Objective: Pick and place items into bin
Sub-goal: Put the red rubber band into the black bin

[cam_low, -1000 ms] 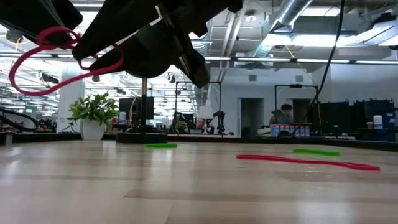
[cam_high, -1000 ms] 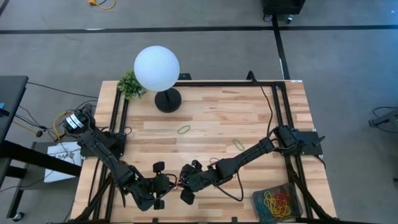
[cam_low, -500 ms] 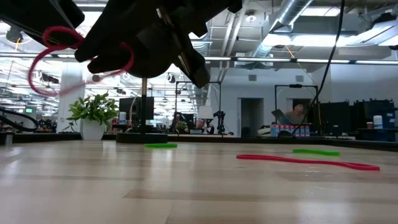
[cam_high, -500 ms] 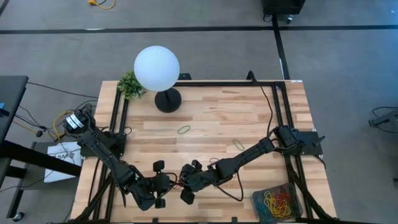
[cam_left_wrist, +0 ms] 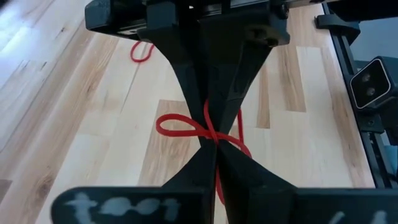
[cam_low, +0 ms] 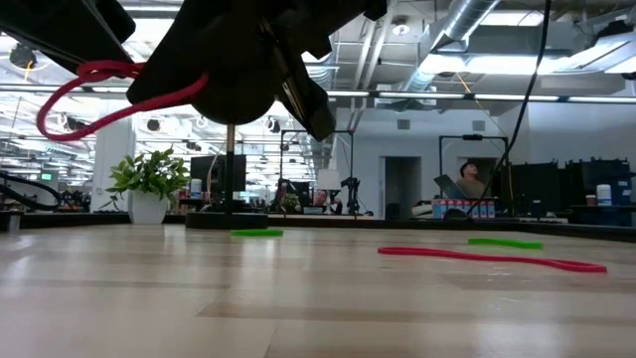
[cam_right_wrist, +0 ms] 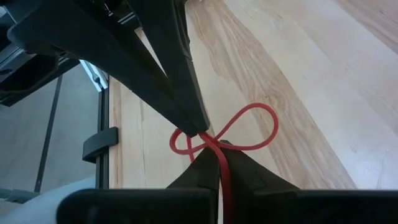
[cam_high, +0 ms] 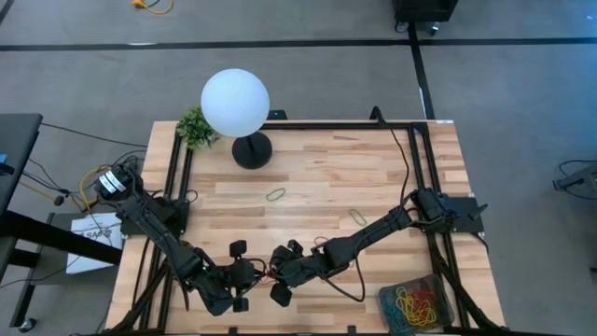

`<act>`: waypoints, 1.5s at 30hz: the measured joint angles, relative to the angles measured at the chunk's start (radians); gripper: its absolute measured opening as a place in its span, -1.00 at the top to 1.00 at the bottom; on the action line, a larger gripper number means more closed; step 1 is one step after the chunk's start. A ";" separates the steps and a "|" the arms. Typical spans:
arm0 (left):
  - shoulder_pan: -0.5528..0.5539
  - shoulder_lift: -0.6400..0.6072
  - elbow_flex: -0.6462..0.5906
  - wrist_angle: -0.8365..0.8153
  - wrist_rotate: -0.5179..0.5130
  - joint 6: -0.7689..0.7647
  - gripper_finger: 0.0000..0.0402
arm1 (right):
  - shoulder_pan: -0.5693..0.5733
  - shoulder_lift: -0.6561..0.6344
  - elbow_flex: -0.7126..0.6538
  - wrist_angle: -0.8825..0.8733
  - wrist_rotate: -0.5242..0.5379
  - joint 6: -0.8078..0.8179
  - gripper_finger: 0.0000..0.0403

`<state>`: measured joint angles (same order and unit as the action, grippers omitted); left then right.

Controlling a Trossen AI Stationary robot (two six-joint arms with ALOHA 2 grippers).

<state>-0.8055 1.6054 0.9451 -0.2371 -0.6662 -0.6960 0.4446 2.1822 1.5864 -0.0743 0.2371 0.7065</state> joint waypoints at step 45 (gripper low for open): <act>0.000 0.000 0.000 -0.040 0.028 -0.027 0.56 | 0.000 0.000 0.000 -0.054 0.056 -0.007 1.00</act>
<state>-0.8059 1.6054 0.9451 -0.2772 -0.6380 -0.7227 0.4442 2.1822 1.5864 -0.1285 0.2935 0.6991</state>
